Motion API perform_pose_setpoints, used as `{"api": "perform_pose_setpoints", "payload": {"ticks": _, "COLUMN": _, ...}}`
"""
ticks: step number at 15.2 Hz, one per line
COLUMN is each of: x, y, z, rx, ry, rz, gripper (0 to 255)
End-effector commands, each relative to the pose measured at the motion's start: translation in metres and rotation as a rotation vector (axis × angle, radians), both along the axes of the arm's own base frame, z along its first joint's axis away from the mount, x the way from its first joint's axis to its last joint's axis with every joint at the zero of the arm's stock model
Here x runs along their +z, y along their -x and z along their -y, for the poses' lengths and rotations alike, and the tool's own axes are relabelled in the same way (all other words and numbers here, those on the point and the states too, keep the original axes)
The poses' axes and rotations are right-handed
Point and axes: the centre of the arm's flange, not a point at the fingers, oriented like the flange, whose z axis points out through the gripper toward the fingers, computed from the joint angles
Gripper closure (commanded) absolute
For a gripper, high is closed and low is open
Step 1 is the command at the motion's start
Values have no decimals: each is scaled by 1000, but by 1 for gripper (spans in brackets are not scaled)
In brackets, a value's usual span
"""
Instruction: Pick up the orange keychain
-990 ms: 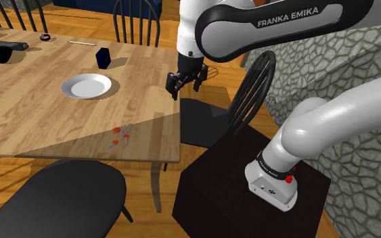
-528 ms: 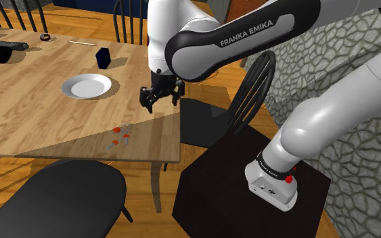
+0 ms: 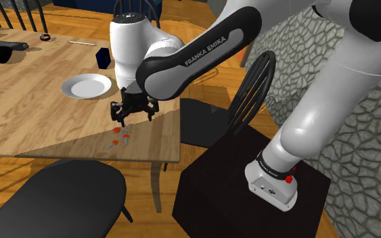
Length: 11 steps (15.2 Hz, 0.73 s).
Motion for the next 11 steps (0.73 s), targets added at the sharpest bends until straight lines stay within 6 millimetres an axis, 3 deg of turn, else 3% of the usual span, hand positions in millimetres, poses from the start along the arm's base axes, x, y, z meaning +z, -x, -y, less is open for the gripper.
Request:
{"api": "perform_pose_setpoints", "payload": {"ticks": 1, "x": -13, "y": -13, "z": -17, "rx": -29, "ry": -11, "rz": 3, "gripper": 0}}
{"api": "perform_pose_setpoints", "payload": {"ticks": 3, "x": -25, "y": -25, "z": -35, "rx": -55, "ry": -20, "rz": 5, "gripper": 0}}
{"api": "perform_pose_setpoints", "payload": {"ticks": 11, "x": -65, "y": -26, "z": -37, "rx": -57, "ry": -21, "rz": 5, "gripper": 0}}
